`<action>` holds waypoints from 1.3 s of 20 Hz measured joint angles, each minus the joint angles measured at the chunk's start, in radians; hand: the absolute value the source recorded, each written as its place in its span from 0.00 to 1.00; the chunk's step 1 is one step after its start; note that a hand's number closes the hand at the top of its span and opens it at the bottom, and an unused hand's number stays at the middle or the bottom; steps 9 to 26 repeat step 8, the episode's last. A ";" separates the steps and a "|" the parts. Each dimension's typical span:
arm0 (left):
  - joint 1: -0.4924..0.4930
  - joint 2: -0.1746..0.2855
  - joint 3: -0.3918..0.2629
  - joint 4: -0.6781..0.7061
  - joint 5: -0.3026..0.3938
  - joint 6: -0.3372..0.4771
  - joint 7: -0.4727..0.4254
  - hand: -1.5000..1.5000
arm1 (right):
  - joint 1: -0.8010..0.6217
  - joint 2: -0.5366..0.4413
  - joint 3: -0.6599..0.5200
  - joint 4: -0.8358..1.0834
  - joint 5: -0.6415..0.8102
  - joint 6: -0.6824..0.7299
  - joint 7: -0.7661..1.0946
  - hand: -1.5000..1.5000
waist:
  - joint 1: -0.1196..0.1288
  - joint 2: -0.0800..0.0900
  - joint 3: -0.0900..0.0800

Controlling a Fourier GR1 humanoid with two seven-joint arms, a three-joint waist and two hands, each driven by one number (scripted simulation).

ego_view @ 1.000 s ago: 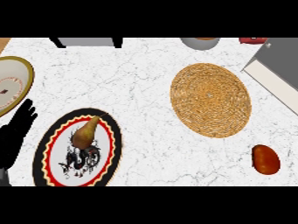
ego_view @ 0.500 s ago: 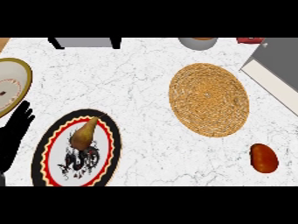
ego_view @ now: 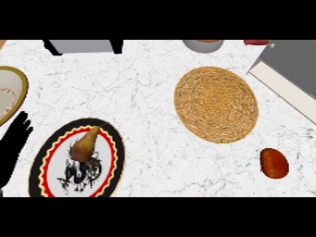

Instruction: Pick the croissant from the placemat and place it in the tiered shelf

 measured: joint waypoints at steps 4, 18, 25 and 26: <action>0.019 -0.002 0.009 -0.006 0.003 0.003 0.001 0.50 | 0.037 -0.088 -0.134 -0.077 -0.097 0.137 0.038 0.00 | -0.018 -0.007 0.000; 0.033 0.001 0.022 -0.016 0.007 0.006 0.003 0.50 | 0.083 -0.151 -0.290 -0.120 -0.203 0.267 0.031 0.00 | -0.037 -0.014 0.000; 0.033 0.001 0.022 -0.016 0.007 0.006 0.003 0.50 | 0.083 -0.151 -0.290 -0.120 -0.203 0.267 0.031 0.00 | -0.037 -0.014 0.000; 0.033 0.001 0.022 -0.016 0.007 0.006 0.003 0.50 | 0.083 -0.151 -0.290 -0.120 -0.203 0.267 0.031 0.00 | -0.037 -0.014 0.000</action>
